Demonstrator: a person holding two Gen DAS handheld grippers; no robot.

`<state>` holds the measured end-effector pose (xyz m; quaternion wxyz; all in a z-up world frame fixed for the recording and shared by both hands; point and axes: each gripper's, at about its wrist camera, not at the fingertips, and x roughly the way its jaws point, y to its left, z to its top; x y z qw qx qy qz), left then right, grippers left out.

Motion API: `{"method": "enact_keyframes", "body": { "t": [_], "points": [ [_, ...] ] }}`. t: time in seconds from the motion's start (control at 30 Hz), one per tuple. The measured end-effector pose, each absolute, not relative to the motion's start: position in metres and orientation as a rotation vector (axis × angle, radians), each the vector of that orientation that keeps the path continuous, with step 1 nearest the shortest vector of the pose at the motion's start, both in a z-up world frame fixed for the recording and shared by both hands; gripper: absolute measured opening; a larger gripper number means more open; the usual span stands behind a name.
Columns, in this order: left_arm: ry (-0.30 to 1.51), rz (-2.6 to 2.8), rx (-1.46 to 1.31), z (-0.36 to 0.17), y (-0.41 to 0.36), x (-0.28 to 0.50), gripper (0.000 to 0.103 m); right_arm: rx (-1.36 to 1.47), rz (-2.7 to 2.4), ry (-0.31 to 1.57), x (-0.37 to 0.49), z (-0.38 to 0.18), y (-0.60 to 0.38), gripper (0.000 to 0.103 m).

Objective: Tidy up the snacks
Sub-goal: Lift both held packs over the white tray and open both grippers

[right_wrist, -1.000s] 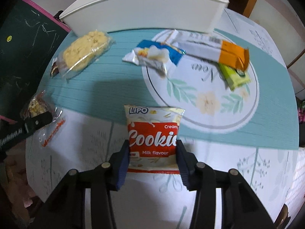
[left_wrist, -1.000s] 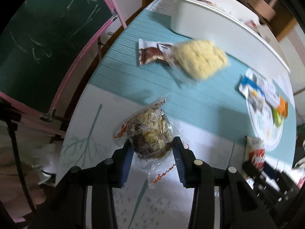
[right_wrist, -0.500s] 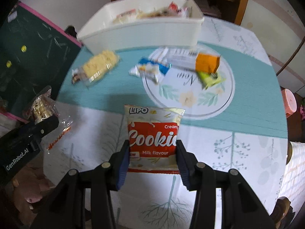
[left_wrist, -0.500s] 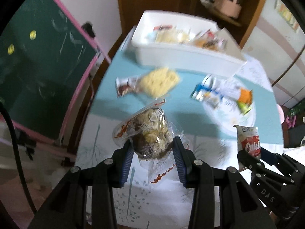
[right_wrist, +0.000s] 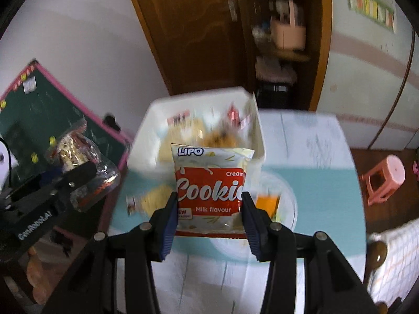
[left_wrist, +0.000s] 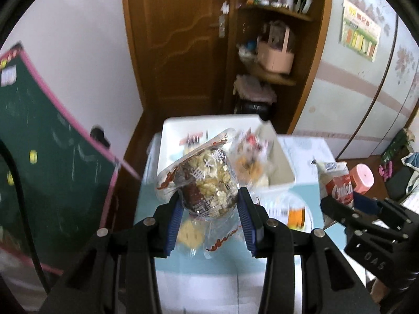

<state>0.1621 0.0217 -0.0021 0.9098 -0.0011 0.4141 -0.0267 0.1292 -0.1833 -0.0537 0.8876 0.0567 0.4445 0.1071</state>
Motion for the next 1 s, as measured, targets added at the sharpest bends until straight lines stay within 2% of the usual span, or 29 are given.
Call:
{"method": "enact_keyframes", "body": {
  "t": [0.17, 0.4, 1.0],
  "points": [
    [0.83, -0.063, 0.013, 0.019, 0.025, 0.205, 0.04, 0.121, 0.207, 0.831, 0.166, -0.011, -0.183, 0.046],
    [0.837, -0.063, 0.041, 0.013, 0.03, 0.251, 0.04, 0.121, 0.177, 0.776, 0.212, 0.009, -0.174, 0.046],
    [0.911, -0.083, 0.08, -0.039, 0.029, 0.311, 0.04, 0.114, 0.126, 0.875, 0.275, -0.035, -0.154, 0.046]
  ]
}}
